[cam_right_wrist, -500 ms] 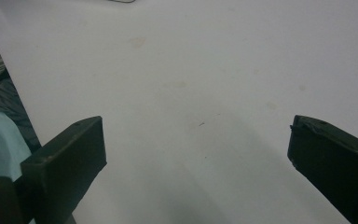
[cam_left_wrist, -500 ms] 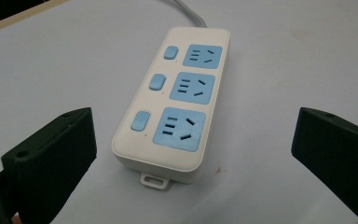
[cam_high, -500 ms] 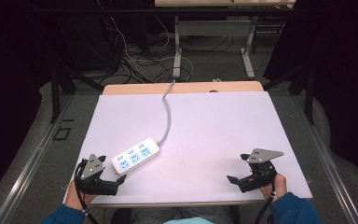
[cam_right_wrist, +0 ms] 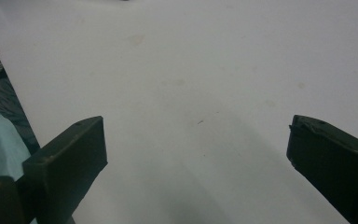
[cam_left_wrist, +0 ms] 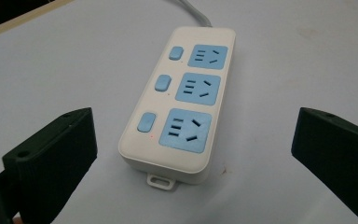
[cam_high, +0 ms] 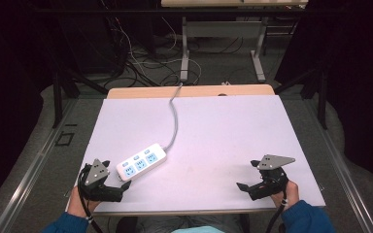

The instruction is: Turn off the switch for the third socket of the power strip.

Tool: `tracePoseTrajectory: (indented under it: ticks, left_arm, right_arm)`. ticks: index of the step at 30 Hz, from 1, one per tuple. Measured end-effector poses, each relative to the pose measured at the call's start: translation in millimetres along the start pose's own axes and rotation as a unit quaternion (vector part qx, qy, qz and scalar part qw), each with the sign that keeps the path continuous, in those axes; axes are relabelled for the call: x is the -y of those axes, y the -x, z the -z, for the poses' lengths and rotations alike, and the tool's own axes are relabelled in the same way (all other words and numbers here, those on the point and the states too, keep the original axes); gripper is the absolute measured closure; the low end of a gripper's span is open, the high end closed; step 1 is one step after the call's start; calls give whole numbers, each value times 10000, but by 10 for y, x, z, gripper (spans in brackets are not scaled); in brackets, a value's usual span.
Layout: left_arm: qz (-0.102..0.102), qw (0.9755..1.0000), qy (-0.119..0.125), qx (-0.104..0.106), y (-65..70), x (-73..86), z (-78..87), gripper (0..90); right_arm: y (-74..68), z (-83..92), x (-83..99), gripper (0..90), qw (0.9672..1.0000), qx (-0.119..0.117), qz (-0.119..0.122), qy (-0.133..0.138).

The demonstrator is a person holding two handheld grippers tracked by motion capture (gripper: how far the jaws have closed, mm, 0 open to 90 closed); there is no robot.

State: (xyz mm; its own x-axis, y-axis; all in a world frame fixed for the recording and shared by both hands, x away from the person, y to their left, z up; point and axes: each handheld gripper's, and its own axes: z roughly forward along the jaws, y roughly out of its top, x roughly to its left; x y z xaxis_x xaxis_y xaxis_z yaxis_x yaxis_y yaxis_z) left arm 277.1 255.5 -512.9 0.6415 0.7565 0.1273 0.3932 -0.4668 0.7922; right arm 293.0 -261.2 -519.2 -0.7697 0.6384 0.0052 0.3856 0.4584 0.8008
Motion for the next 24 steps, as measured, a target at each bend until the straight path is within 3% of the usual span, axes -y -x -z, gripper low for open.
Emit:
tracePoseTrajectory:
  ticks: [7, 8, 9, 16, 24]
  left_arm:
    - [44, 10000, -65, 13, -38, -38, -17, 2]
    - [87, 9999, -79, 43, -39, -45, -22, 2]
    - [62, 9999, -81, -1, -48, -53, -22, 2]
    - [231, 9997, -56, -75, -99, -101, -52, 2]
    - [263, 9995, -130, -94, -144, -157, -107, 2]
  right_arm:
    - [-1, -8, -2, 45, 10000, -21, -8, -15]
    - [-2, 16, -13, 45, 9998, 0, -6, -194]
    - [-7, -7, -4, 46, 10000, 12, -51, -9]
    - [-1, -7, 0, 46, 10000, 3, -30, -21]
    - [5, -9, 0, 48, 10000, 13, -24, -15]
